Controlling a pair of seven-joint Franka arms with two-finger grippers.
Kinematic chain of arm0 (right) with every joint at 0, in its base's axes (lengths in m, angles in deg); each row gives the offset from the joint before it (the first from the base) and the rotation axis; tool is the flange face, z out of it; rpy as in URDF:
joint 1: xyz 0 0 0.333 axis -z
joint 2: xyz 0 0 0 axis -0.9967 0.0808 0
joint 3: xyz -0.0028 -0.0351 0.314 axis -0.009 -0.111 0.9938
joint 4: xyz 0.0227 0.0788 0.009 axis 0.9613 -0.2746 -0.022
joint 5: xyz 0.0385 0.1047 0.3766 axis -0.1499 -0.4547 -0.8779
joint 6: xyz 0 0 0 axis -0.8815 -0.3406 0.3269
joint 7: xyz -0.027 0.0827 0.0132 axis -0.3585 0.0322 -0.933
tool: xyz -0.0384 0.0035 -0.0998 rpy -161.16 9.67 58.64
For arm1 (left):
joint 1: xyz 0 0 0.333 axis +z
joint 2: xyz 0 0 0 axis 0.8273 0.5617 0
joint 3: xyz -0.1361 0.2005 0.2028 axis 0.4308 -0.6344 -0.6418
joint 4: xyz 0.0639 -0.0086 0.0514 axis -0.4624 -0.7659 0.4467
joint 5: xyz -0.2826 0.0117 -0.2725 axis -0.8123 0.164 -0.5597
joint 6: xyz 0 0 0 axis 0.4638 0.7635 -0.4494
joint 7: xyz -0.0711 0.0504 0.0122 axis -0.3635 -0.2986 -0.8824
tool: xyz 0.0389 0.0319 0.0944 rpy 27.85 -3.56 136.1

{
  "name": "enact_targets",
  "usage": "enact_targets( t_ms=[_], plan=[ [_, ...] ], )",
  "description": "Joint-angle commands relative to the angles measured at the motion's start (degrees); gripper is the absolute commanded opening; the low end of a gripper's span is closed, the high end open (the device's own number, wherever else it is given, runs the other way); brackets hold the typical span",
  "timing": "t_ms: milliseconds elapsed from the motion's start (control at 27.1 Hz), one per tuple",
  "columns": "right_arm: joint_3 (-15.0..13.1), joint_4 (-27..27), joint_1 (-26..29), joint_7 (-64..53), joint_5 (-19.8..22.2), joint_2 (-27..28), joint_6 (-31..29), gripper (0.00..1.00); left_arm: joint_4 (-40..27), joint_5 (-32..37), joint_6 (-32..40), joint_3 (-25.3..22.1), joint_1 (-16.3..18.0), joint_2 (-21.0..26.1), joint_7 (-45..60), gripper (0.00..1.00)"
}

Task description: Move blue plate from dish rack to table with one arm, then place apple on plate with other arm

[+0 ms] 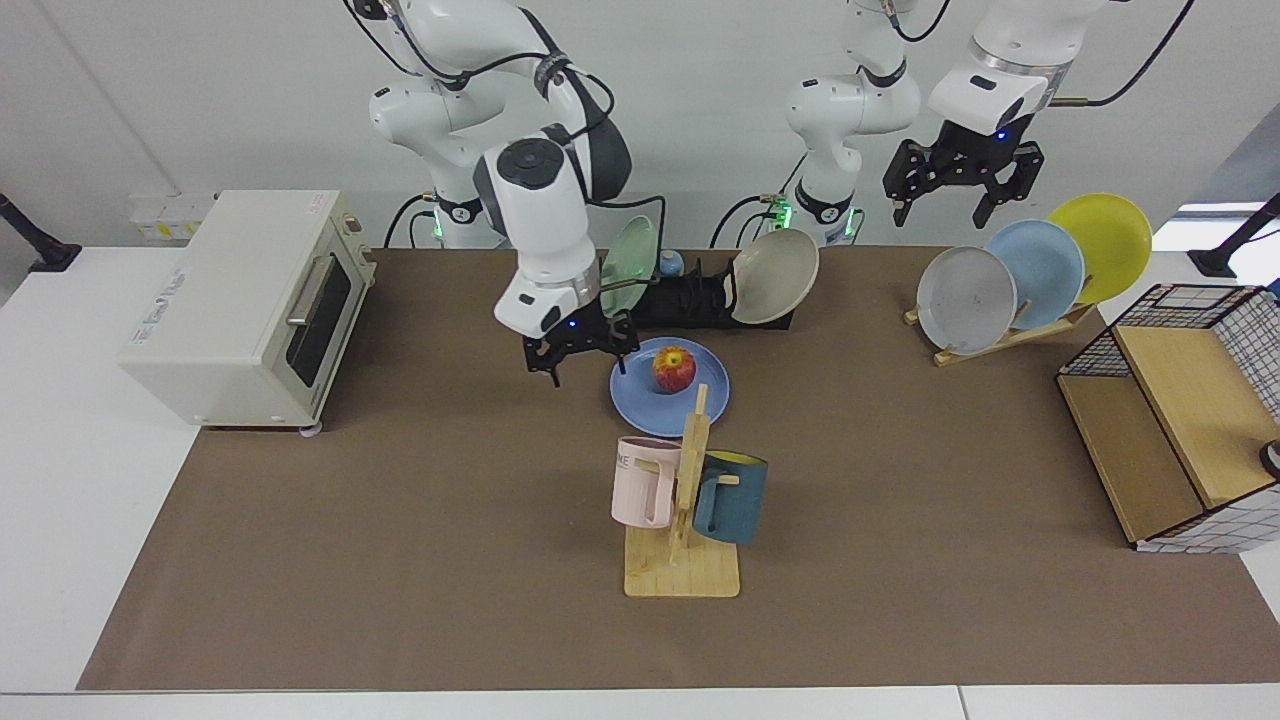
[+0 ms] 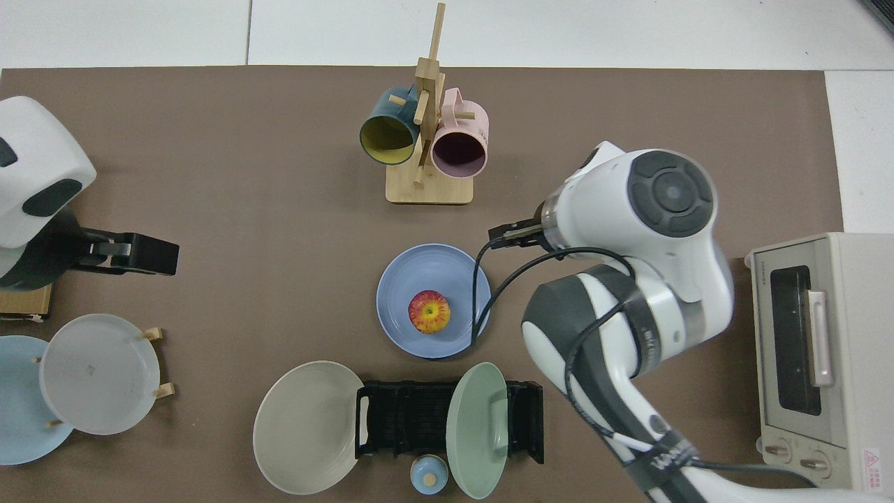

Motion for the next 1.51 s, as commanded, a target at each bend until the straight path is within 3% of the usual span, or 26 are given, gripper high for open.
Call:
enact_targets(
  t_ms=[0, 333, 665, 1478],
  plan=[
    [0.9, 1.2, 5.0, -4.9, 0.3, -3.4, 5.9, 1.00, 0.6, -0.2, 1.2, 0.1, 0.3, -0.2, 0.4, 1.00],
    [0.7, 1.2, 14.1, -10.7, 1.1, -11.3, 20.1, 1.00, 0.6, -0.2, 1.2, 0.0, 0.3, -0.3, 0.4, 1.00],
    [0.7, 1.2, 20.3, -17.5, 4.2, -16.6, 27.6, 1.00, 0.6, -0.2, 1.2, 0.0, 0.3, -0.6, 0.4, 1.00],
    [1.0, 1.1, 22.3, -15.1, 3.9, -17.3, 27.4, 1.00, 0.6, -0.2, 1.2, -0.1, 0.3, -0.6, 0.4, 1.00]
  ],
)
